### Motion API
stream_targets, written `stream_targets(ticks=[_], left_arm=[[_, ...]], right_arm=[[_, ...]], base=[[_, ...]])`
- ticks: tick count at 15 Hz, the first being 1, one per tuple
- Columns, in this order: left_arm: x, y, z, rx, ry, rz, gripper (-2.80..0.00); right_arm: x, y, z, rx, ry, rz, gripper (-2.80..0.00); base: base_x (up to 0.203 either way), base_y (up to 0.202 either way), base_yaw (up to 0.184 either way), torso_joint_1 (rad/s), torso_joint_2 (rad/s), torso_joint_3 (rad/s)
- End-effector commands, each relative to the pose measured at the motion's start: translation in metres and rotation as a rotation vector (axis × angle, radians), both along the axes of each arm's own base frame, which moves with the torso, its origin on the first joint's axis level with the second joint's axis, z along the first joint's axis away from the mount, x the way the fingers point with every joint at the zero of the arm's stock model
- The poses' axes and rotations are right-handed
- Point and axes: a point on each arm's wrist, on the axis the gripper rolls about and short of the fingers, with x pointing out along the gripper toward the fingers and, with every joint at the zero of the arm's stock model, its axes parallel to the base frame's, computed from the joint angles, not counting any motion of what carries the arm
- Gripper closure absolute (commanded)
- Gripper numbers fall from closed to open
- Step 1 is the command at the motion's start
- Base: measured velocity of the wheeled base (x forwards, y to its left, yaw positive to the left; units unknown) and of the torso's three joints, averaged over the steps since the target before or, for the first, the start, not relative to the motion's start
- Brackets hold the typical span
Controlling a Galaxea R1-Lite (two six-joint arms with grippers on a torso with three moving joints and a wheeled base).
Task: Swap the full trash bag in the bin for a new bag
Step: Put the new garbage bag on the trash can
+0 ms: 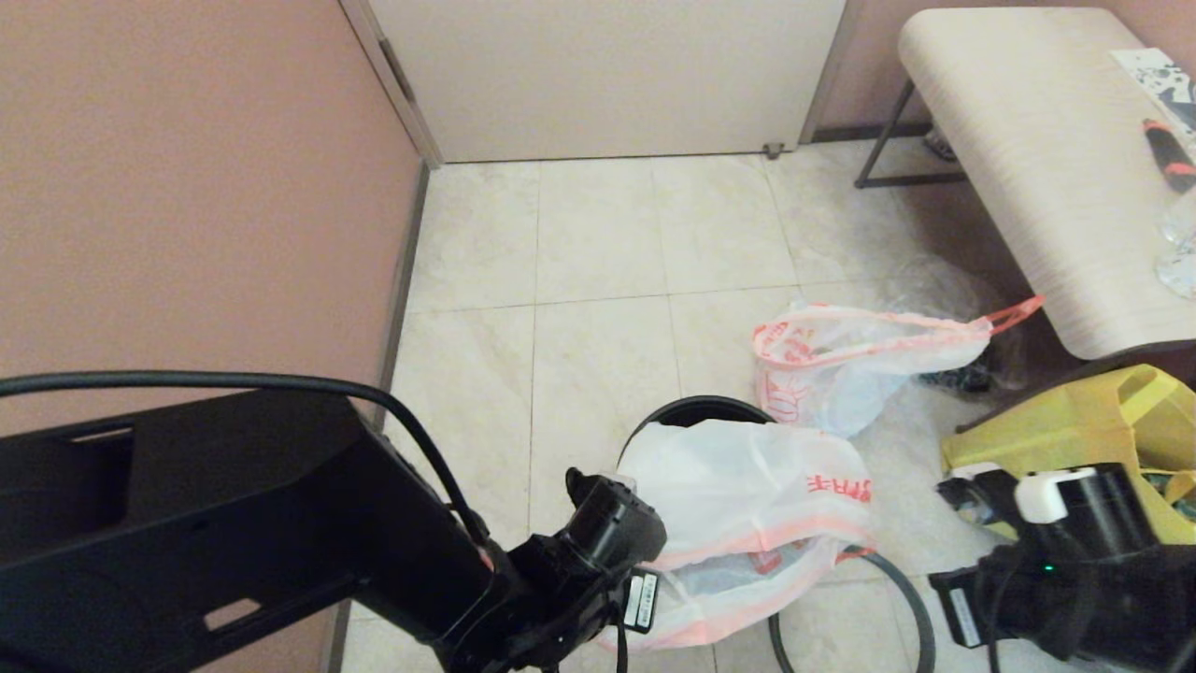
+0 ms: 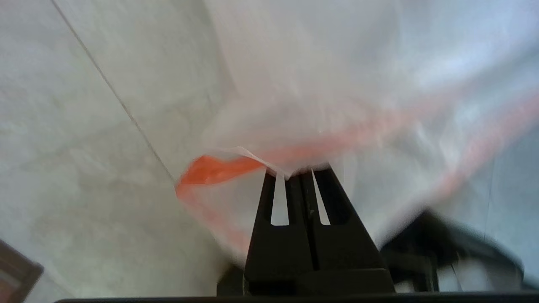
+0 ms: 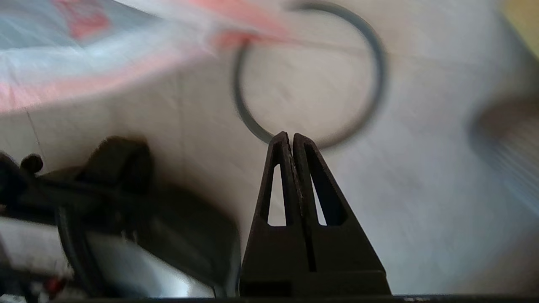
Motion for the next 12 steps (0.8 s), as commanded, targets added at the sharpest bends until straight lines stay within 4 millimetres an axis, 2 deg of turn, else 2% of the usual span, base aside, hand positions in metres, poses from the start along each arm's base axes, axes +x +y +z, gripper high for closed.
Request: stream_targets(ticks=[1, 4, 7, 9, 12], left_arm=[[0.019, -0.009, 0.002, -0.030, -0.032, 0.026, 0.00], [0.044, -0.026, 0.032, -0.083, -0.087, 0.036, 0.00], [0.053, -0.035, 0.048, -0.104, -0.107, 0.034, 0.00], [0.056, -0.032, 0.052, -0.114, -0.117, 0.051, 0.00], [0.073, -0.015, 0.056, -0.126, -0.134, 0.112, 0.00]], right_arm=[[0.020, 0.036, -0.040, -0.016, 0.020, 0.084, 0.00], [0.033, 0.060, -0.033, 0.088, -0.089, 0.079, 0.00], [0.046, 0.075, -0.036, 0.097, -0.115, 0.090, 0.00], [0.062, 0.077, -0.037, 0.072, -0.149, 0.058, 0.00], [0.075, 0.069, -0.031, 0.030, -0.194, 0.038, 0.00]], base=[[0.000, 0.000, 0.000, 0.000, 0.00, 0.000], [0.000, 0.000, 0.000, 0.000, 0.00, 0.000], [0.000, 0.000, 0.000, 0.000, 0.00, 0.000], [0.000, 0.000, 0.000, 0.000, 0.00, 0.000], [0.000, 0.000, 0.000, 0.000, 0.00, 0.000]])
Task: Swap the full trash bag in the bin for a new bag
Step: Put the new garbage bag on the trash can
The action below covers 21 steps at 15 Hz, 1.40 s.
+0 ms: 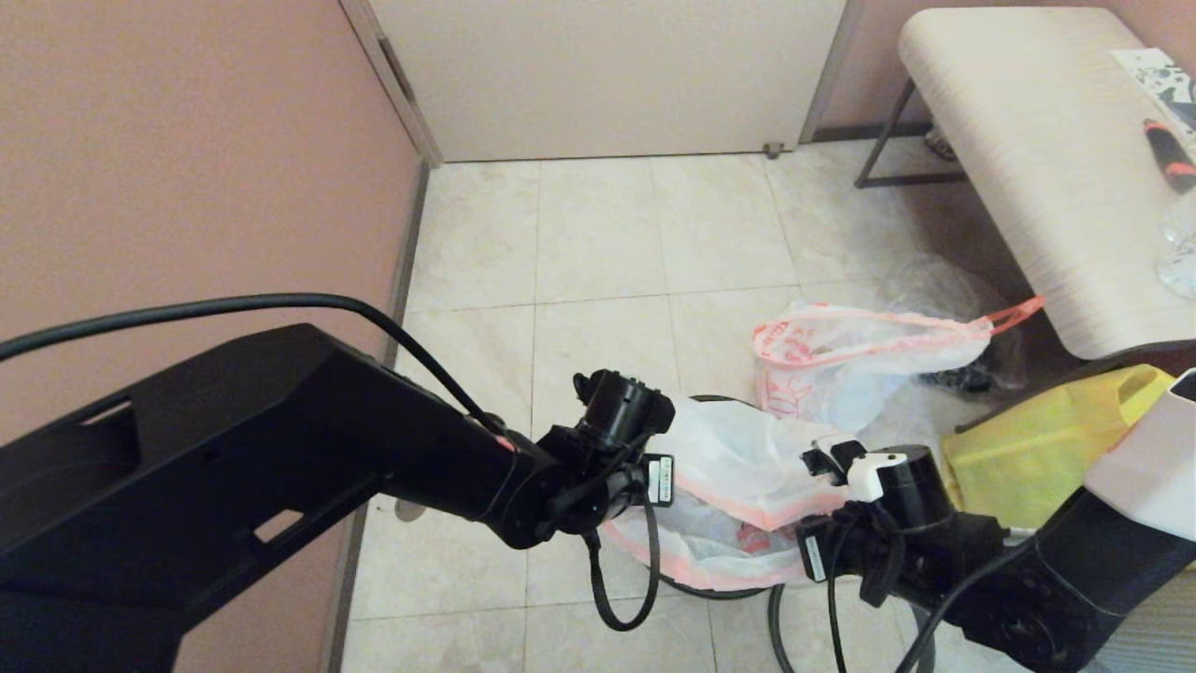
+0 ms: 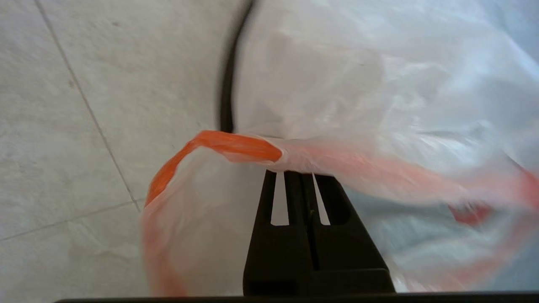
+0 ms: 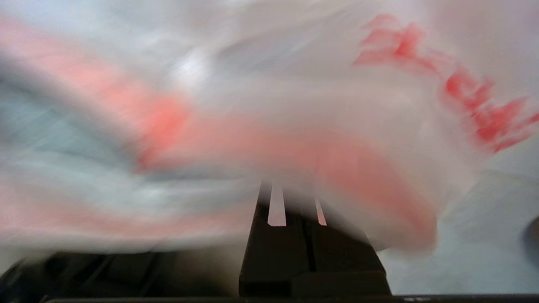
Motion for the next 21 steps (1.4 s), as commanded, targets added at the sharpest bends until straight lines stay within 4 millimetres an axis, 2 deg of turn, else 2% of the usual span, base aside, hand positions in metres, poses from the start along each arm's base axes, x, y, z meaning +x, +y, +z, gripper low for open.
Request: stream_targets(ticks=[1, 3, 6, 8, 10, 12, 15, 17, 19, 21], left_arm=[[0.009, 0.009, 0.004, -0.014, -0.016, 0.036, 0.00], [0.022, 0.022, 0.011, -0.043, -0.053, 0.081, 0.00], [0.037, 0.040, 0.012, -0.057, -0.072, 0.136, 0.00], [0.045, 0.043, 0.008, -0.053, -0.069, 0.153, 0.00], [0.048, 0.041, 0.018, -0.074, -0.096, 0.153, 0.00], [0.037, 0.035, 0.034, -0.095, -0.120, 0.124, 0.00], [0.006, 0.026, 0.057, -0.107, -0.128, 0.064, 0.00], [-0.015, 0.027, 0.054, -0.047, -0.012, 0.058, 0.00], [-0.029, 0.033, 0.053, -0.042, 0.102, 0.117, 0.00], [-0.050, 0.047, 0.057, -0.034, 0.197, 0.176, 0.00]], right_arm=[[0.015, -0.007, 0.004, -0.006, -0.035, -0.031, 0.00], [0.029, -0.013, 0.012, -0.010, -0.080, -0.050, 0.00], [0.054, -0.009, 0.039, 0.034, -0.199, -0.080, 0.00], [0.067, -0.006, 0.051, 0.045, -0.247, -0.102, 0.00], [0.076, -0.004, 0.063, 0.047, -0.273, -0.126, 0.00], [0.065, -0.001, 0.081, 0.064, -0.270, -0.120, 0.00], [0.033, 0.008, 0.100, 0.134, -0.183, -0.121, 0.00], [0.022, 0.011, 0.093, 0.117, -0.114, -0.152, 0.00], [0.026, 0.010, 0.084, 0.102, -0.095, -0.163, 0.00], [0.038, 0.010, 0.075, 0.090, -0.083, -0.180, 0.00]], base=[[0.000, 0.000, 0.000, 0.000, 0.00, 0.000], [0.000, 0.000, 0.000, 0.000, 0.00, 0.000], [0.000, 0.000, 0.000, 0.000, 0.00, 0.000], [0.000, 0.000, 0.000, 0.000, 0.00, 0.000], [0.000, 0.000, 0.000, 0.000, 0.00, 0.000], [0.000, 0.000, 0.000, 0.000, 0.00, 0.000], [0.000, 0.000, 0.000, 0.000, 0.00, 0.000], [0.000, 0.000, 0.000, 0.000, 0.00, 0.000], [0.000, 0.000, 0.000, 0.000, 0.00, 0.000], [0.000, 0.000, 0.000, 0.000, 0.00, 0.000]])
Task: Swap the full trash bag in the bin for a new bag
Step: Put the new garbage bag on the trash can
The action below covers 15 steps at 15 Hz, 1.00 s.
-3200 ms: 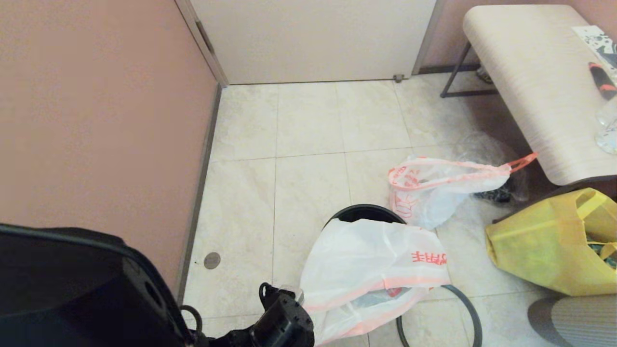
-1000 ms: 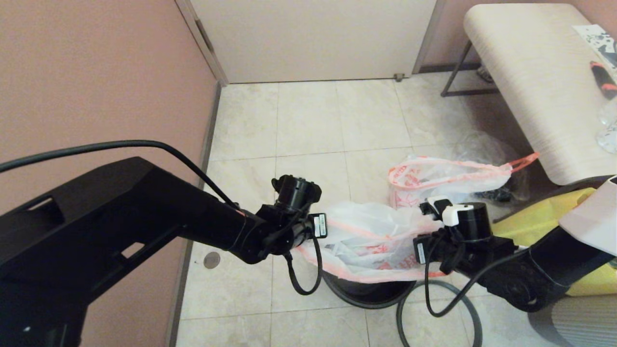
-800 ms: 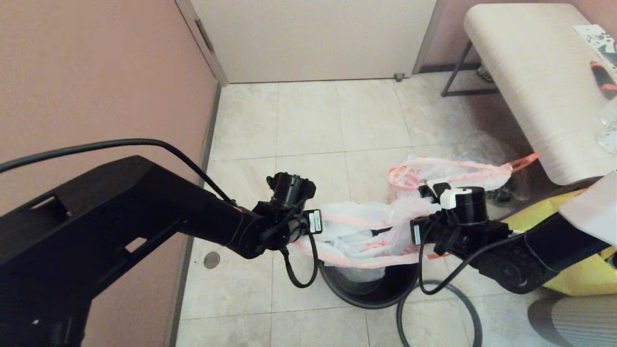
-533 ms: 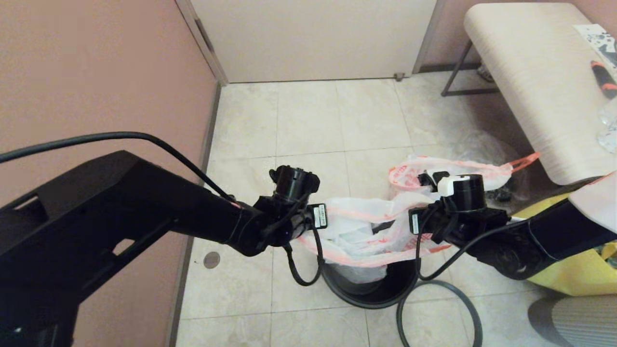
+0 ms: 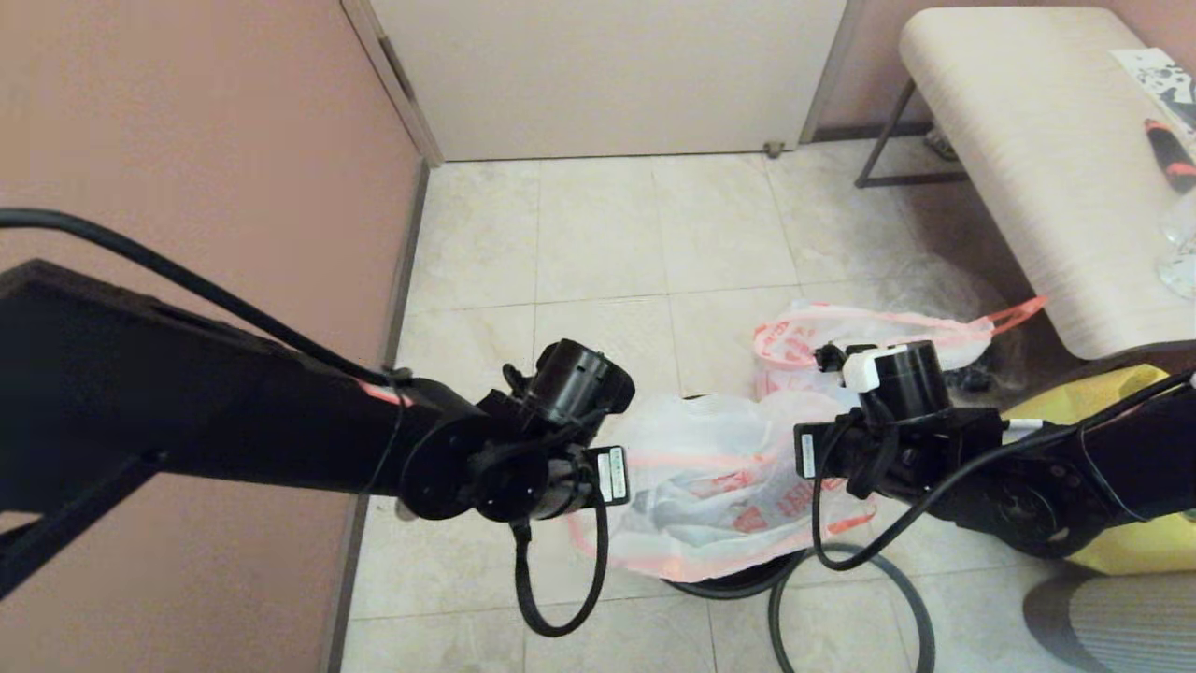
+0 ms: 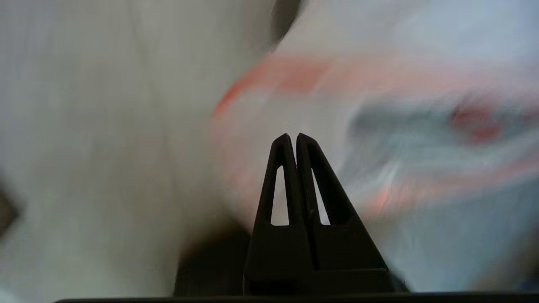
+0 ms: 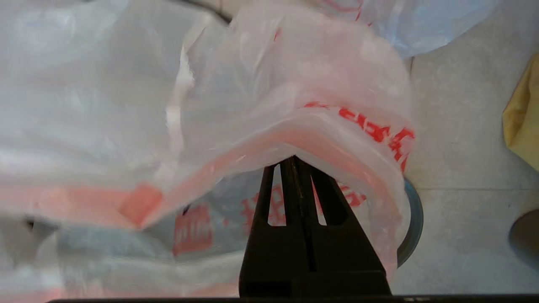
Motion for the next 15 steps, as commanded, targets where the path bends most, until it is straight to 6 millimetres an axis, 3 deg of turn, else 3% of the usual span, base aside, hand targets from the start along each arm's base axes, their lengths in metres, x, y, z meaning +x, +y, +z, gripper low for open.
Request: stream_targets(ticks=[1, 4, 7, 8, 10, 15], left_arm=[[-0.018, 0.012, 0.006, 0.004, 0.043, 0.029, 0.00], [-0.039, 0.027, -0.020, 0.038, 0.127, 0.048, 0.00], [-0.034, 0.020, -0.033, -0.063, 0.052, 0.055, 0.00], [-0.037, 0.019, -0.028, -0.083, 0.034, 0.047, -2.80], [-0.039, 0.018, -0.027, -0.090, 0.029, 0.040, -2.80], [-0.020, 0.005, -0.064, -0.040, 0.066, 0.050, -2.80]], right_arm=[[0.014, 0.000, -0.008, -0.005, 0.007, -0.019, 0.00], [0.016, 0.001, -0.010, -0.005, 0.009, -0.018, 0.00], [0.016, 0.001, -0.009, -0.005, 0.007, -0.018, 0.00], [0.016, 0.001, -0.008, -0.005, 0.003, -0.018, 0.00], [0.019, 0.003, -0.007, -0.003, -0.001, -0.017, 0.00], [0.019, 0.005, -0.008, -0.001, -0.001, -0.012, 0.00]], base=[[0.000, 0.000, 0.000, 0.000, 0.00, 0.000], [0.000, 0.000, 0.000, 0.000, 0.00, 0.000], [0.000, 0.000, 0.000, 0.000, 0.00, 0.000], [0.000, 0.000, 0.000, 0.000, 0.00, 0.000], [0.000, 0.000, 0.000, 0.000, 0.00, 0.000], [0.000, 0.000, 0.000, 0.000, 0.00, 0.000]])
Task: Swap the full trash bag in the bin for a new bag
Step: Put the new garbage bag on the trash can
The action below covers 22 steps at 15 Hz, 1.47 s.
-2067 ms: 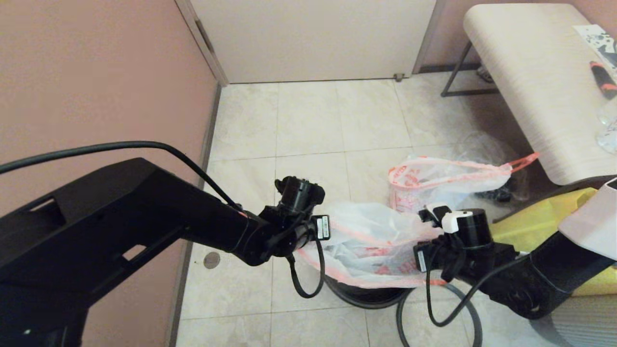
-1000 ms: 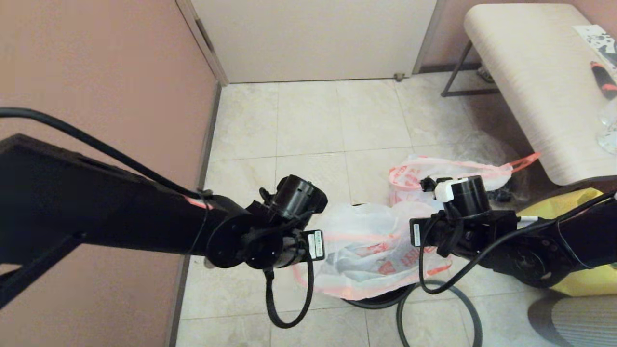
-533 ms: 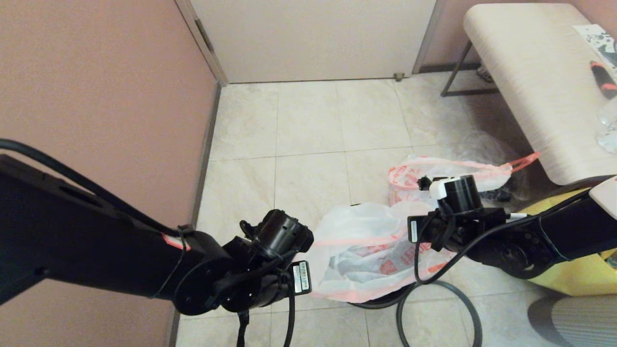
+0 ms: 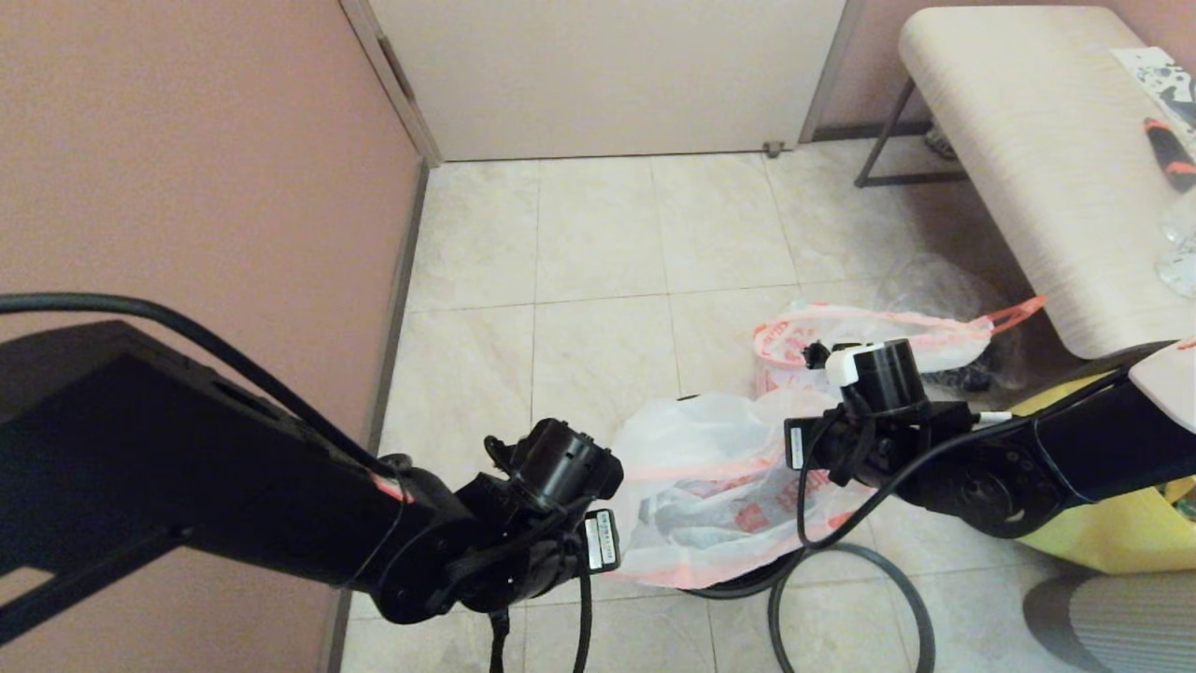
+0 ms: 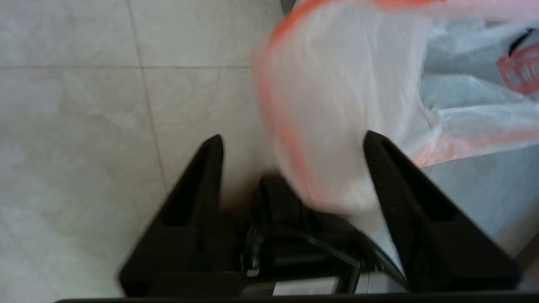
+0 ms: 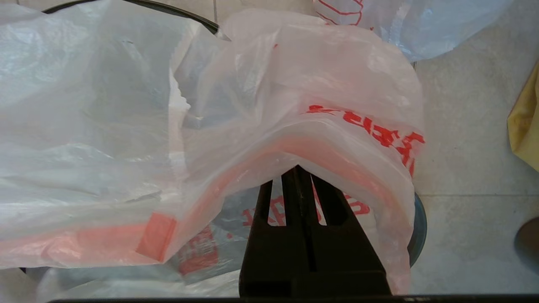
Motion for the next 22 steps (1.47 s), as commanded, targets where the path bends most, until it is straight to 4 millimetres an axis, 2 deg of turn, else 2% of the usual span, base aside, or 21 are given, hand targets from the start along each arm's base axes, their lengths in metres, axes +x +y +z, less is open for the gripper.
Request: stream_targets(ticks=[1, 2, 3, 4, 6, 9, 13, 15, 17, 18, 19, 22], left_arm=[[0.011, -0.008, -0.019, 0.023, 0.024, 0.009, -2.80], [0.017, -0.013, -0.025, 0.022, 0.020, 0.005, -2.80], [0.025, -0.018, -0.028, 0.026, 0.012, -0.016, 0.00], [0.033, -0.021, -0.024, 0.012, -0.010, -0.019, 0.00], [0.038, -0.018, -0.006, -0.020, -0.053, -0.014, 0.00], [0.042, -0.013, -0.002, -0.023, -0.062, 0.003, 0.00], [0.049, -0.012, -0.004, -0.026, -0.063, 0.018, 0.00], [0.051, -0.011, -0.005, -0.023, -0.061, 0.021, 0.00], [0.053, -0.008, -0.005, -0.023, -0.062, 0.032, 0.00], [0.053, -0.007, -0.004, -0.025, -0.065, 0.035, 0.00], [0.055, -0.005, -0.002, -0.028, -0.068, 0.041, 0.00], [0.054, -0.003, 0.000, -0.028, -0.070, 0.043, 0.00]], right_arm=[[0.000, 0.000, 0.001, 0.003, -0.004, -0.002, 0.00], [0.000, 0.000, 0.001, 0.003, -0.004, -0.002, 0.00], [0.000, 0.000, 0.001, 0.003, -0.004, -0.002, 0.00], [-0.001, 0.000, 0.003, 0.005, -0.008, -0.002, 0.00], [-0.007, -0.002, 0.007, 0.007, -0.010, 0.001, 0.00], [-0.034, -0.006, 0.003, -0.012, 0.037, 0.023, 0.00], [-0.077, -0.016, -0.027, 0.052, 0.191, -0.043, 0.00], [-0.091, -0.021, -0.044, 0.075, 0.268, -0.096, 0.00], [-0.095, -0.021, -0.063, 0.084, 0.352, -0.154, 0.00], [-0.091, -0.022, -0.066, 0.109, 0.356, -0.181, -1.98], [-0.087, -0.020, -0.065, 0.135, 0.329, -0.183, -2.80], [-0.079, -0.018, -0.065, 0.189, 0.280, -0.191, -2.80]], base=[[0.000, 0.000, 0.000, 0.000, 0.00, 0.000], [0.000, 0.000, 0.000, 0.000, 0.00, 0.000], [0.000, 0.000, 0.000, 0.000, 0.00, 0.000], [0.000, 0.000, 0.000, 0.000, 0.00, 0.000], [0.000, 0.000, 0.000, 0.000, 0.00, 0.000], [0.000, 0.000, 0.000, 0.000, 0.00, 0.000], [0.000, 0.000, 0.000, 0.000, 0.00, 0.000], [0.000, 0.000, 0.000, 0.000, 0.00, 0.000], [0.000, 0.000, 0.000, 0.000, 0.00, 0.000], [0.000, 0.000, 0.000, 0.000, 0.00, 0.000], [0.000, 0.000, 0.000, 0.000, 0.00, 0.000], [0.000, 0.000, 0.000, 0.000, 0.00, 0.000]])
